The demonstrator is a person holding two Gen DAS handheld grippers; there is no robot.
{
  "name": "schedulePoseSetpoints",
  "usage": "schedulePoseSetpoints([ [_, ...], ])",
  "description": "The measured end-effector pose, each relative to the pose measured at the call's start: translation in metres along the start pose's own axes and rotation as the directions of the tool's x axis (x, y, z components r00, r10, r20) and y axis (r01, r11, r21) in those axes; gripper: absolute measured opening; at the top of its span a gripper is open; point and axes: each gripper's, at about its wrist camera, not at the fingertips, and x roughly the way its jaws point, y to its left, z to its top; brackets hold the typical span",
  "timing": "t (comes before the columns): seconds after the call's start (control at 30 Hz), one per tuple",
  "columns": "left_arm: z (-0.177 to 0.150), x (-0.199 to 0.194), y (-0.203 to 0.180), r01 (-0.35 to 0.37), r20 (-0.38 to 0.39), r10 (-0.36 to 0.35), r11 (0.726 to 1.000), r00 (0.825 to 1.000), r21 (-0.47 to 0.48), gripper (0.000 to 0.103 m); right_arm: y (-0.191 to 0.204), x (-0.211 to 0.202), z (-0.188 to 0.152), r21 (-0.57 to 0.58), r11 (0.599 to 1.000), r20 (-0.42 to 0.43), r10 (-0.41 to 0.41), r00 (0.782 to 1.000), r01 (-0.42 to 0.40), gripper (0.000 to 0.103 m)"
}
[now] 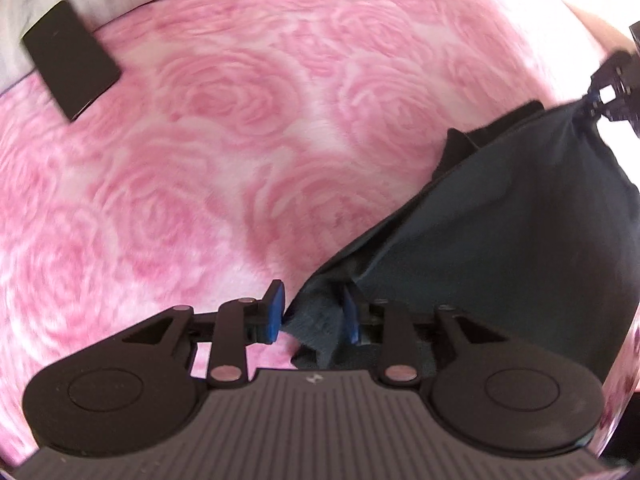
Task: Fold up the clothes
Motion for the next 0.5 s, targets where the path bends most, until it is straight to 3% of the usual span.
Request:
schedulePoseSetpoints([
  [0.1, -0.003, -0.001, 0.005, 0.004, 0.013, -0.003, 0.999, 1.0, -0.049, 0.024, 0.001, -0.001, -0.001, 0.027, 1.0, 0.007, -0.008, 1.0, 0.008, 0.01],
  [0.17, -0.002, -0.001, 0.005, 0.003, 0.011, -0.002, 0.999, 1.0, -0.054, 0.005, 0.001, -0.001, -0.001, 0.049, 0.999, 0.011, -0.012, 1.0, 0.012, 0.01],
  [0.37, 0.007, 0.002, 0.009, -0.013, 0.022, 0.013, 0.999, 1.0, -0.033, 0.005, -0.011, -0.017, 0.004, 0.094, 0.995, 0.025, -0.039, 0.999, 0.037, 0.009],
  [0.5, 0.013, 0.006, 0.012, -0.022, 0.029, 0.022, 1.0, 0.999, -0.023, 0.005, -0.018, -0.006, 0.004, 0.134, 0.99, 0.004, -0.038, 0.999, 0.037, 0.009],
])
